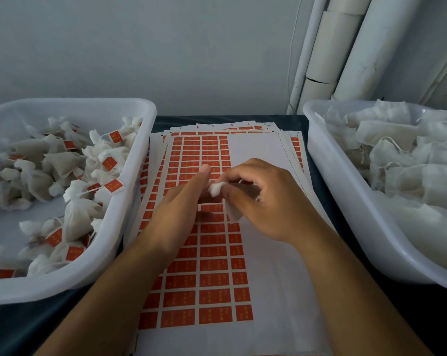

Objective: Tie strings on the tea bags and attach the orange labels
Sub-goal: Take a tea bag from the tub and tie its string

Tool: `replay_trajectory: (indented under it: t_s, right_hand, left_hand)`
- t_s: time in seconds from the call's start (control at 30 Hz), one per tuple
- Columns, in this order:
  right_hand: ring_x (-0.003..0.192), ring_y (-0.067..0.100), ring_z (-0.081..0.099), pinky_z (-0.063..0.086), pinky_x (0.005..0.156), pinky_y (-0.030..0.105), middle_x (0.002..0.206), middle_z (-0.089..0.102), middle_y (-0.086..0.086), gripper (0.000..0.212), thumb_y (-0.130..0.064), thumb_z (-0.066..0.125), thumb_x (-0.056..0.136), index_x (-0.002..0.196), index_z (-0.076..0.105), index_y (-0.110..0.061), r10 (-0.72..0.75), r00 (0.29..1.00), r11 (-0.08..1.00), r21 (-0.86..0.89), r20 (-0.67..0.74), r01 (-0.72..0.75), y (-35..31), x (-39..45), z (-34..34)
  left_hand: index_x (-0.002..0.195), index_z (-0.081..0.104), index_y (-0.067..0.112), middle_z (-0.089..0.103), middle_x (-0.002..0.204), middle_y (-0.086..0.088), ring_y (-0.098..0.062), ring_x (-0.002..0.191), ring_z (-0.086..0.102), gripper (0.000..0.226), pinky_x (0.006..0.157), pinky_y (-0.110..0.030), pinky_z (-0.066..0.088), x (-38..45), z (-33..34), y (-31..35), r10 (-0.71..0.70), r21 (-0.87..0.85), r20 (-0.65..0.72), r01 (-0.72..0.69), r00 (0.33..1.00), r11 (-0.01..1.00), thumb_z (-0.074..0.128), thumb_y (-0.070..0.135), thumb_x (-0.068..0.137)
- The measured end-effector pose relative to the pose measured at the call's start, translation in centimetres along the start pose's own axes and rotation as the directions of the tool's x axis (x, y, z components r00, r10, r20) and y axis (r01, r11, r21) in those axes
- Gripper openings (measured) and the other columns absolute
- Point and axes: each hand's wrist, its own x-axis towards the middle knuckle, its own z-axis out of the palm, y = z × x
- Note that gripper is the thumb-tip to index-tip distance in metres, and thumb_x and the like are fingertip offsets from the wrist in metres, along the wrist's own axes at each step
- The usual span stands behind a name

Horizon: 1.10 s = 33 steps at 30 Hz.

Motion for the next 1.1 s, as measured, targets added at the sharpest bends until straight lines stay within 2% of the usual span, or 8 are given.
replay_trajectory:
  t_s: [0.1, 0.17, 0.4, 0.53, 0.7, 0.83, 0.97, 1.1]
  right_hand:
    - [0.097, 0.002, 0.062, 0.049, 0.082, 0.010, 0.107, 0.066, -0.018, 0.009, -0.039, 0.063, 0.099, 0.104, 0.068, -0.033, 0.020, 1.000, 0.999, 0.035, -0.009, -0.020, 0.1, 0.2, -0.2]
    - [0.097, 0.002, 0.062, 0.050, 0.082, 0.011, 0.104, 0.064, -0.017, 0.007, -0.034, 0.060, 0.101, 0.103, 0.066, -0.033, 0.031, 1.000, 0.999, 0.045, -0.002, -0.031, 0.2, 0.3, -0.4]
    - [0.100, 0.006, 0.061, 0.048, 0.082, 0.013, 0.109, 0.063, -0.013, 0.014, -0.032, 0.052, 0.105, 0.112, 0.063, -0.028, 0.114, 0.993, 0.983, 0.142, 0.037, -0.118, 0.2, 0.4, -0.3]
    - [0.099, 0.008, 0.064, 0.055, 0.082, 0.019, 0.104, 0.065, -0.012, 0.015, -0.029, 0.051, 0.106, 0.111, 0.064, -0.025, 0.122, 0.991, 0.959, 0.253, 0.049, -0.130, 0.0, 0.5, -0.4]
    - [0.096, 0.007, 0.063, 0.053, 0.076, 0.018, 0.099, 0.063, -0.015, 0.011, -0.027, 0.053, 0.105, 0.105, 0.063, -0.024, 0.018, 1.000, 0.948, 0.318, 0.025, -0.025, -0.2, 0.4, -0.6]
    - [0.094, 0.008, 0.062, 0.052, 0.077, 0.018, 0.096, 0.062, -0.014, 0.013, -0.029, 0.052, 0.098, 0.102, 0.062, -0.023, -0.079, 0.997, 0.955, 0.285, -0.008, 0.078, -0.3, 0.3, -0.8]
    - [0.092, 0.009, 0.063, 0.053, 0.075, 0.020, 0.094, 0.062, -0.013, 0.014, -0.028, 0.051, 0.099, 0.102, 0.063, -0.020, -0.077, 0.997, 0.944, 0.319, -0.016, 0.078, -0.2, 0.3, -0.8]
    - [0.090, 0.008, 0.064, 0.054, 0.077, 0.021, 0.089, 0.063, -0.016, 0.017, -0.030, 0.052, 0.100, 0.102, 0.064, -0.020, -0.013, 0.999, 0.927, 0.373, -0.052, 0.031, -0.1, 0.3, -0.7]
  left_hand:
    - [0.105, 0.072, 0.048, 0.073, 0.105, 0.021, 0.000, 0.101, 0.068, 0.047, 0.090, -0.026, 0.049, -0.1, 0.3, 0.2, 0.123, 0.050, 0.054, -0.126, 0.991, 0.991, 0.031, 0.070, 0.093]
    - [0.106, 0.073, 0.034, 0.073, 0.103, 0.007, -0.012, 0.099, 0.067, 0.040, 0.077, -0.022, 0.051, 0.0, 0.5, 0.2, 0.205, 0.095, 0.083, -0.213, 0.975, 0.972, 0.037, 0.051, 0.103]
    - [0.099, 0.075, 0.029, 0.072, 0.099, 0.009, -0.015, 0.100, 0.065, 0.037, 0.090, -0.032, 0.054, 0.1, 1.4, 0.0, 0.338, 0.059, 0.011, -0.338, 0.941, 0.939, 0.044, 0.049, 0.095]
    - [0.093, 0.077, 0.031, 0.075, 0.096, 0.004, -0.018, 0.095, 0.069, 0.034, 0.084, -0.019, 0.056, 0.1, 1.5, -0.1, 0.324, -0.049, -0.024, -0.325, 0.946, 0.944, 0.050, 0.051, 0.093]
    - [0.107, 0.075, 0.015, 0.071, 0.114, -0.016, -0.039, 0.112, 0.065, 0.037, 0.103, -0.055, 0.052, 0.1, 0.3, -0.3, 0.225, -0.256, 0.121, -0.189, 0.967, 0.948, 0.056, 0.045, 0.099]
    - [0.114, 0.075, 0.014, 0.069, 0.124, -0.017, -0.035, 0.120, 0.063, 0.033, 0.107, -0.052, 0.048, 0.2, -0.9, -0.1, 0.166, -0.357, 0.238, -0.073, 0.957, 0.931, 0.056, 0.038, 0.102]
    - [0.108, 0.078, 0.018, 0.072, 0.116, -0.016, -0.039, 0.112, 0.066, 0.033, 0.103, -0.055, 0.052, -0.2, -0.4, 0.1, 0.206, -0.320, 0.158, -0.147, 0.966, 0.936, 0.061, 0.042, 0.095]
    - [0.095, 0.079, 0.026, 0.074, 0.085, 0.007, -0.007, 0.075, 0.068, 0.025, 0.069, -0.017, 0.054, -0.6, 0.3, 0.6, 0.334, -0.179, -0.005, -0.329, 0.943, 0.927, 0.062, 0.043, 0.089]
